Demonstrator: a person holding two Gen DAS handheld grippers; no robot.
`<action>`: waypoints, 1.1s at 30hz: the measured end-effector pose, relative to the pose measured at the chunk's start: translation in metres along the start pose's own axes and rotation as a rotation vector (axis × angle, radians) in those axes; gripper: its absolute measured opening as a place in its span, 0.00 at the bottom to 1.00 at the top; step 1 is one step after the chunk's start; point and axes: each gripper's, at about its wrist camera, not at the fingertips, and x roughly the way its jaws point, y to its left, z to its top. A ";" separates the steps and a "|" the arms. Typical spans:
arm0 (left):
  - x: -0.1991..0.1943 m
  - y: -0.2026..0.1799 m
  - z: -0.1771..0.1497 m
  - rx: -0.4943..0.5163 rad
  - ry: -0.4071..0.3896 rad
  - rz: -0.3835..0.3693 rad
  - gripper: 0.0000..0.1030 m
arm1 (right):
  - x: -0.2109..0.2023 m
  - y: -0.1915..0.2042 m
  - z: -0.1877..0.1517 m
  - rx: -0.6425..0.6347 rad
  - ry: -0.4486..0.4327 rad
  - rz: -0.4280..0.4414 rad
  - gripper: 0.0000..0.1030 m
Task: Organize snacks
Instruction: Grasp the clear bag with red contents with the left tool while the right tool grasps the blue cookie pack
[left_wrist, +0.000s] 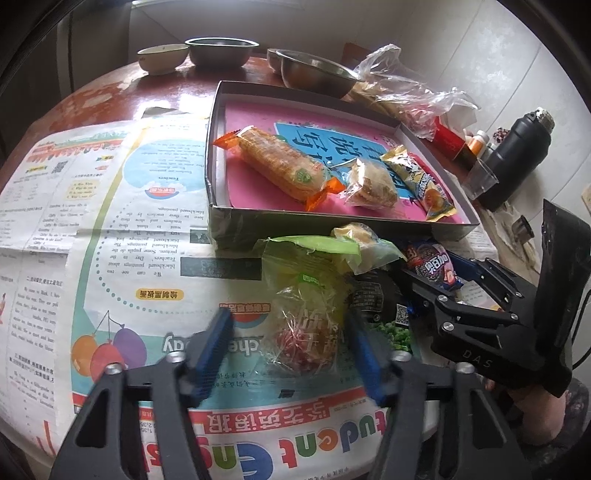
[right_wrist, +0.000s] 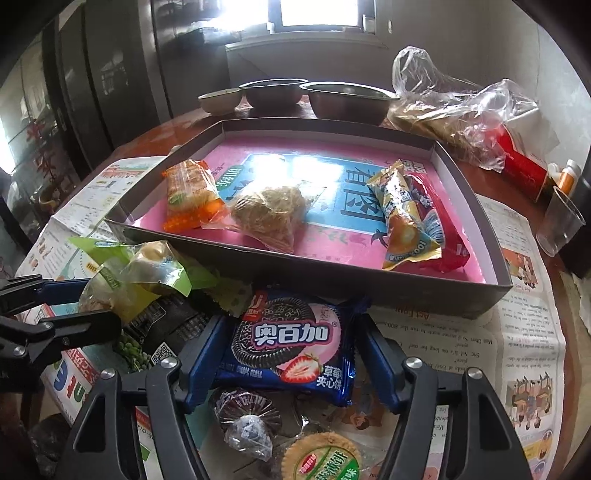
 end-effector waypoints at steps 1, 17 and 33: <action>0.001 -0.001 0.000 0.011 0.000 0.017 0.46 | 0.001 0.001 0.000 -0.008 0.002 -0.001 0.62; -0.021 0.015 -0.004 -0.006 -0.038 0.048 0.38 | -0.030 -0.001 0.009 0.046 -0.093 0.162 0.55; -0.056 0.040 0.001 -0.079 -0.123 0.066 0.38 | -0.051 -0.007 0.014 0.078 -0.165 0.177 0.55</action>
